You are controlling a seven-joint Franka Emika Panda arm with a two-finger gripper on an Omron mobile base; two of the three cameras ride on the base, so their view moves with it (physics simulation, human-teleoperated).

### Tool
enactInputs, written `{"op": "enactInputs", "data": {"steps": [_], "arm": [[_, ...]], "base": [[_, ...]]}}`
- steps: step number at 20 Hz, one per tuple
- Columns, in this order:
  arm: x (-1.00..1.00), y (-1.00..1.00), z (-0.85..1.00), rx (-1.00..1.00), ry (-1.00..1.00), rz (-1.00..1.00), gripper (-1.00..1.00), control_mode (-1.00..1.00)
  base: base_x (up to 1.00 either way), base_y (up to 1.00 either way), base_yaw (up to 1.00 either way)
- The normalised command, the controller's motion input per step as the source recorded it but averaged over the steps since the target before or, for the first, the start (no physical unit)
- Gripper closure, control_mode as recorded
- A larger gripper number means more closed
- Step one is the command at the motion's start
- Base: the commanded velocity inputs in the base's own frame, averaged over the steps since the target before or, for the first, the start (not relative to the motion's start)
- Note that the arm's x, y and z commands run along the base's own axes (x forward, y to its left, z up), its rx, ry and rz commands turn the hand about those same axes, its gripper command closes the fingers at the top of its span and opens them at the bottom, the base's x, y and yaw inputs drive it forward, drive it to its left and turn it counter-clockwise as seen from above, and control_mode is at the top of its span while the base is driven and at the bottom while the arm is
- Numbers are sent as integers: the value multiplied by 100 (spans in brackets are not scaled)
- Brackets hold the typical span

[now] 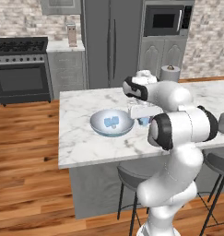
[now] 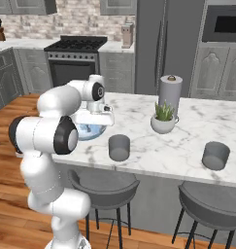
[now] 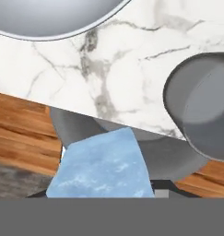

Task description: There are four ice cubes in the ice bowl. Place two ice cubes in each glass of water.

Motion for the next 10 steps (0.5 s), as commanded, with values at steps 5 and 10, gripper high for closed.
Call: {"op": "enactInputs", "data": {"steps": [5,10], "arm": [[-3,-40,20,-22,-40,0,100,-100],[0,-47,18,-12,-32,-4,100,-100]], "base": [[0,0,0],[0,0,0]]}}
